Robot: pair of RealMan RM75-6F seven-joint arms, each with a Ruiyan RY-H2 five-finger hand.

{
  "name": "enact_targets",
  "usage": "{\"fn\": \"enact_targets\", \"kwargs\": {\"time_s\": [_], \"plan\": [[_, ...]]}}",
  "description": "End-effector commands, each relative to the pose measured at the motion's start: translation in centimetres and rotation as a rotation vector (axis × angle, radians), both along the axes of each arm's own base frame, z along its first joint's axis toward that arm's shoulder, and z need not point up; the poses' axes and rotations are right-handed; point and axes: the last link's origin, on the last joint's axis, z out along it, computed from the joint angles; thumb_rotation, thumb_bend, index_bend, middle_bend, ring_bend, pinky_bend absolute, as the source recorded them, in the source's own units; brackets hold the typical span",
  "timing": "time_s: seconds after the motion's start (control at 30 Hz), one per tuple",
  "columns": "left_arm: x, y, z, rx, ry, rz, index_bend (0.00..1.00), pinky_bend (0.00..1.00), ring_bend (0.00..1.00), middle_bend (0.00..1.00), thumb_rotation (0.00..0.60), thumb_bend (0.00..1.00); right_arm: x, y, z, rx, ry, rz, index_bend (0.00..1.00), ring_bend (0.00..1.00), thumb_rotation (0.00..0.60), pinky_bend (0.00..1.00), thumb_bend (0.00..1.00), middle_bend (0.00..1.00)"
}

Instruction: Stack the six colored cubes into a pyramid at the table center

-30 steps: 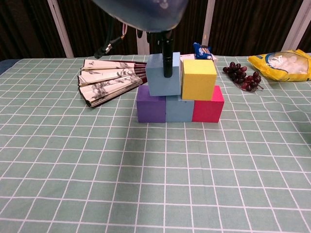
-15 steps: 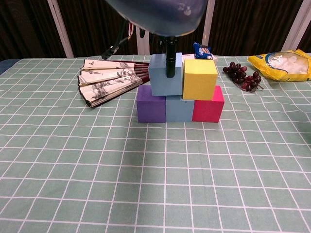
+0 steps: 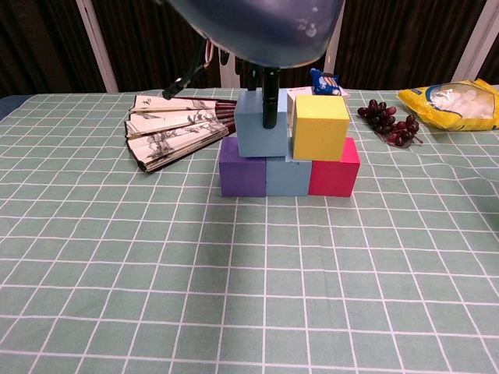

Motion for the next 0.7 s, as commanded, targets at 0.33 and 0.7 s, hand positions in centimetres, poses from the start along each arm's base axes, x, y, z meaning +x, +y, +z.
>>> {"fn": "enact_targets", "kwargs": {"time_s": [0.33,0.7], "plan": [[0.36,0.06,-0.70,-0.016,0.019,0.004,0.00,0.02,0.10,0.46,0.600,0.35,-0.08,0.02,-0.05,0.003,-0.002,-0.003,0.00,0.00,0.600,0.00,0.21,0.01],[0.63,0.46,-0.95,-0.010,0.037,0.002,0.00,0.02,0.10,0.47,0.600,0.35,-0.14,-0.06,-0.03,0.003,-0.003,-0.006,0.00,0.00,0.600,0.00,0.20,0.01]]}}
